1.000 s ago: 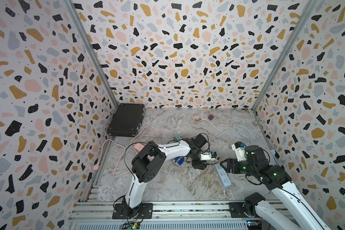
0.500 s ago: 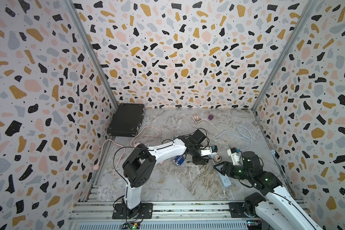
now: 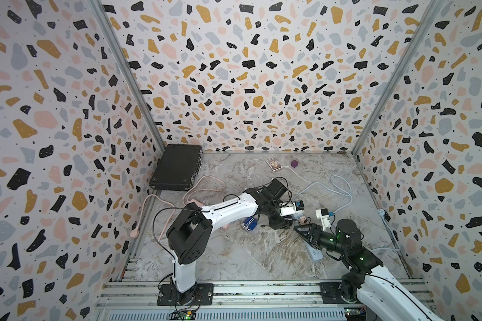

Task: Unplug the electric shaver
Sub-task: Remove the charging cable from the electric shaver.

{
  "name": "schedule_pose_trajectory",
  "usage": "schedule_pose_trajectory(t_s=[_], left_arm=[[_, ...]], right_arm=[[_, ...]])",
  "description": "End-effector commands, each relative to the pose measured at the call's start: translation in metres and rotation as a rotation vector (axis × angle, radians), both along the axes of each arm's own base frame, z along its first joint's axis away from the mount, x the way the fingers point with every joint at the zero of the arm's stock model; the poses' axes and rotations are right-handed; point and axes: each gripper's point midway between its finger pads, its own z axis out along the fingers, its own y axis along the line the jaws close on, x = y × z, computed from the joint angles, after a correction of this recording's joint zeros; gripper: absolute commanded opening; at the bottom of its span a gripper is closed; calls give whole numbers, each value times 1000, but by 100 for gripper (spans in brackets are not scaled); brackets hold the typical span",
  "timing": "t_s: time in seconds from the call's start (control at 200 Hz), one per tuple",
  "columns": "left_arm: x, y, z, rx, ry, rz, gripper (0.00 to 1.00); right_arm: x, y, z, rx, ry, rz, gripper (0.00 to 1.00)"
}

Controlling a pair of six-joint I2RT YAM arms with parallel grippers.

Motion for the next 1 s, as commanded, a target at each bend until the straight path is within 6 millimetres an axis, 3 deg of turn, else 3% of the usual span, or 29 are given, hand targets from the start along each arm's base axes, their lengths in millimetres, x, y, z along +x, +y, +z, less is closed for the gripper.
schedule_pose_trajectory(t_s=[0.0, 0.581, 0.996], left_arm=[[-10, -5, 22, -59, 30, -25, 55], [-18, 2, 39, -82, 35, -11, 54], [-22, 6, 37, -79, 45, -15, 53]], right_arm=[[13, 1, 27, 76, -75, -43, 63], [18, -1, 7, 45, -43, -66, 60], [37, 4, 27, 62, -108, -86, 56]])
